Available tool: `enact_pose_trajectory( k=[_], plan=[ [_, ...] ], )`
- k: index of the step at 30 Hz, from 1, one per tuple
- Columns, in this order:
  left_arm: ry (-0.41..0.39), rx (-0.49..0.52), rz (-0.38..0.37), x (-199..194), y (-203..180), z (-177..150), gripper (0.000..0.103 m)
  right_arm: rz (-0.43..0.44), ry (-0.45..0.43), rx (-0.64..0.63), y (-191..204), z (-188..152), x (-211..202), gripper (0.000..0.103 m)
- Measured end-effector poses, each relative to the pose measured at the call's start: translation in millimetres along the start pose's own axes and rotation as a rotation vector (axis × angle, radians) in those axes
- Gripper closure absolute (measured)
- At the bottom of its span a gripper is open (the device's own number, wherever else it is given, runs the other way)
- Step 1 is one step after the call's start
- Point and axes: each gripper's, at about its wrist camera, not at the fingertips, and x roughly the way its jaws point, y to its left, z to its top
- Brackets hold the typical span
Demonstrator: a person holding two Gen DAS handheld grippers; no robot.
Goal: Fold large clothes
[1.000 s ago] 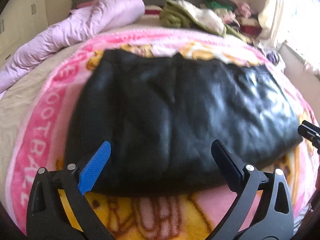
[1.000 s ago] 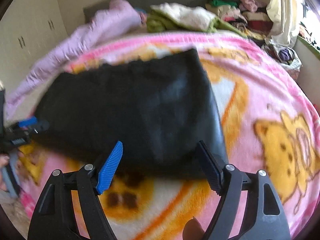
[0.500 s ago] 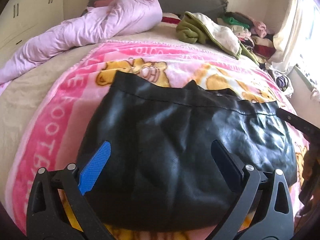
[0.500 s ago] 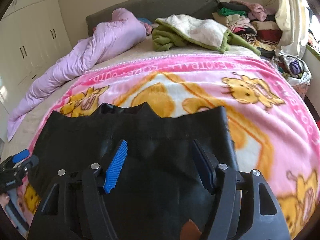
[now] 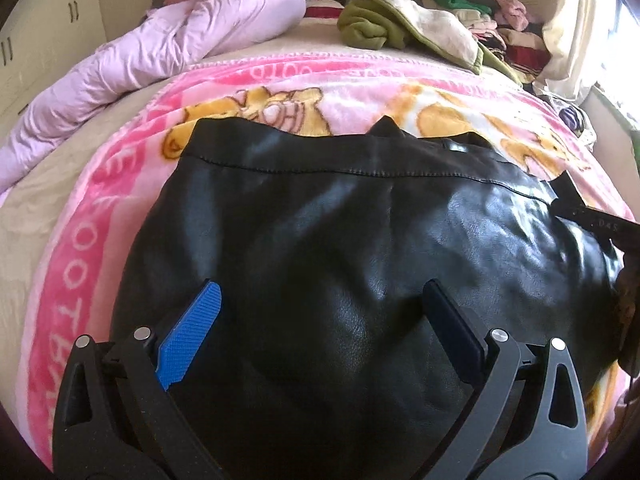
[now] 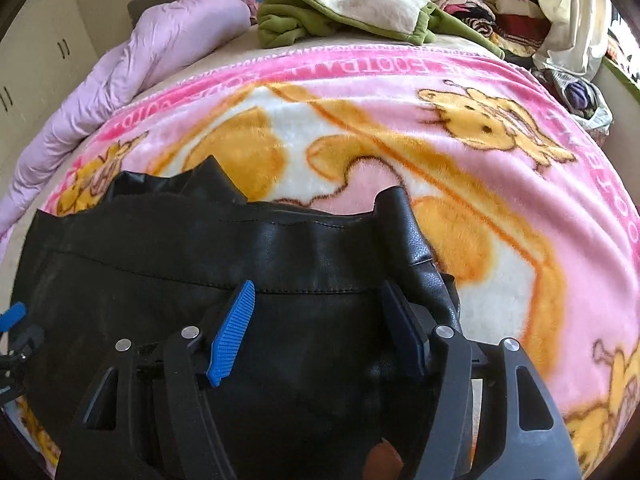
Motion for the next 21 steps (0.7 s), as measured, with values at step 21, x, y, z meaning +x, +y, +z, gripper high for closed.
enact_pose_trajectory(
  k=[21],
  plan=[
    [-0.136,0.016,0.058,-53,27,2,0.009,0.165,-0.152,-0.162,102,-18,-72,0.033]
  ],
)
